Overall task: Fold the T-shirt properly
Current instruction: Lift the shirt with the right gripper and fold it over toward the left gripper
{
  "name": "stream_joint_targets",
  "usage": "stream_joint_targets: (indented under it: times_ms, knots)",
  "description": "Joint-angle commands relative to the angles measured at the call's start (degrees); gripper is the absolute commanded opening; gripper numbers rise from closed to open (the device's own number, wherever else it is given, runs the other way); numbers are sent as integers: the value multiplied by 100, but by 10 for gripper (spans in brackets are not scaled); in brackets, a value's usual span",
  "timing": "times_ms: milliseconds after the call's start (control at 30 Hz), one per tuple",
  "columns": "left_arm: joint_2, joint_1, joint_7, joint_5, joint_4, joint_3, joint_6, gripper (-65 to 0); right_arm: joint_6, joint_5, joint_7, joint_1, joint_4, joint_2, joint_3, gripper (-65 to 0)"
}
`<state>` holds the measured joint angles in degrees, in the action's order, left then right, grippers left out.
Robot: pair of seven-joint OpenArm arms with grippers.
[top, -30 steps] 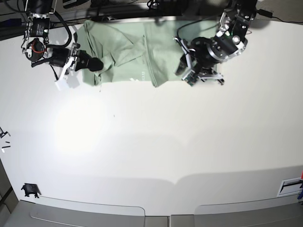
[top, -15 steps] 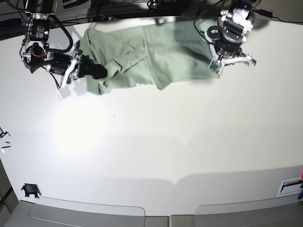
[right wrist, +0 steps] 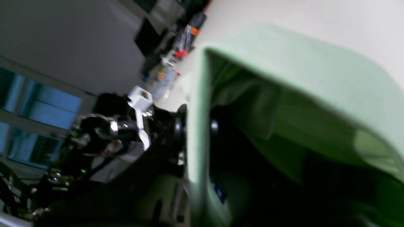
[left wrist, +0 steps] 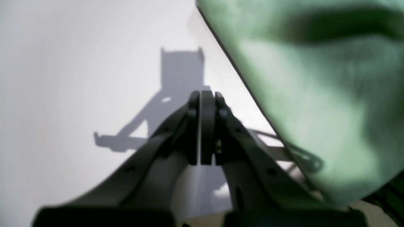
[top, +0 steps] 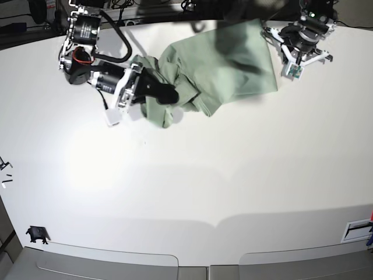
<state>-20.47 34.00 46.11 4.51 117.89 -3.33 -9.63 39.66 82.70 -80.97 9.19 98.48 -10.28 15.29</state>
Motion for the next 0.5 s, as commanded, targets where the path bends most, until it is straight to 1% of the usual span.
stream_joint_targets:
  times_ms: [0,67,233,300,367,467]
  knots:
    - [-20,48,-116,28,111,-35,-35,-650,34,230,97,-76,107,46,-131,-650]
    - [-20,61,-116,31,109,-35,-57,-650,34,-197,97,-76,107,129,-535,-650]
    - [-20,61,-116,55,107,-33,-129,-650,34,-1054,97,-81,107,199,-1794,-650]
    - [-20,61,-116,57,107,-33,-225,-650,34,-1561,466,-81,107,319,-2232,-650]
    - [-17,61,-118,72,107,-33,-267,-650,34,-2092,822,-81,107,509,-2612,-650]
    - [-17,61,-125,216,107,-33,-269,-650,34,-2813,1139,-81,107,833,-3095,-650]
